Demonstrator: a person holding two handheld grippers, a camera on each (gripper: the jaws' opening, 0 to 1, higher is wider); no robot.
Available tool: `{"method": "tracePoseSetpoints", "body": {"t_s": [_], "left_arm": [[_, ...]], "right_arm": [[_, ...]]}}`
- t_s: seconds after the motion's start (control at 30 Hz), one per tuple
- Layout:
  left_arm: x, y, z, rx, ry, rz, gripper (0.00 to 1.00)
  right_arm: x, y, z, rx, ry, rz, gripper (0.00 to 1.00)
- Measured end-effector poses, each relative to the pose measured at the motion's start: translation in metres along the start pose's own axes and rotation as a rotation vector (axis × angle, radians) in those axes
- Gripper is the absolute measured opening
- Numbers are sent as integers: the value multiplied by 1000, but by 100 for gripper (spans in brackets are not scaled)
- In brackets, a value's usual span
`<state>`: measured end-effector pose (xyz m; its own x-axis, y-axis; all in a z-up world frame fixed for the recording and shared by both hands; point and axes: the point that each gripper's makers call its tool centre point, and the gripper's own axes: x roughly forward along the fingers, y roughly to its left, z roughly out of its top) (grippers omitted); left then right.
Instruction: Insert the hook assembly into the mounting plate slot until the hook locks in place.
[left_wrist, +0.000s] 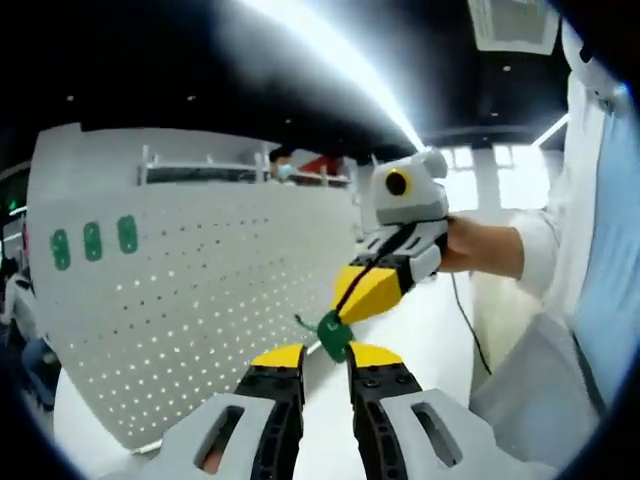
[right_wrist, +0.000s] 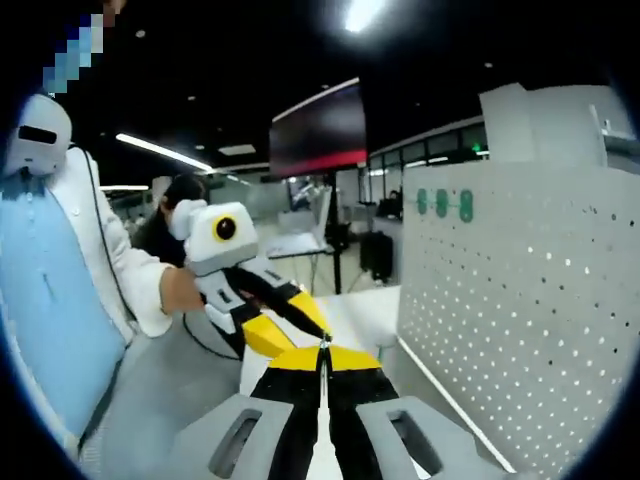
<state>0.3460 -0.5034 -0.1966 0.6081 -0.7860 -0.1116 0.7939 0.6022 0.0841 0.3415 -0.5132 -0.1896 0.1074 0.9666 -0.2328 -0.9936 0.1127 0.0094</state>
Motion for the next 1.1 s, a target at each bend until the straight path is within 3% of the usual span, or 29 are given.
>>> {"method": "tracePoseSetpoints", "body": {"t_s": [0.17, 0.33, 0.83, 1.1], "left_arm": [[-4, -7, 2, -17, -24, -50, 14], [-5, -14, 4, -36, -51, -88, 11], [-8, -27, 14, -112, -133, -177, 6], [-9, -30, 14, -102, -129, -193, 2]], "right_arm": [[1, 11, 5, 1, -20, 45, 0], [-1, 17, 20, 32, -92, 83, 0], [-4, 29, 25, 66, -140, 148, 0], [-8, 29, 20, 69, -137, 166, 1]]}}
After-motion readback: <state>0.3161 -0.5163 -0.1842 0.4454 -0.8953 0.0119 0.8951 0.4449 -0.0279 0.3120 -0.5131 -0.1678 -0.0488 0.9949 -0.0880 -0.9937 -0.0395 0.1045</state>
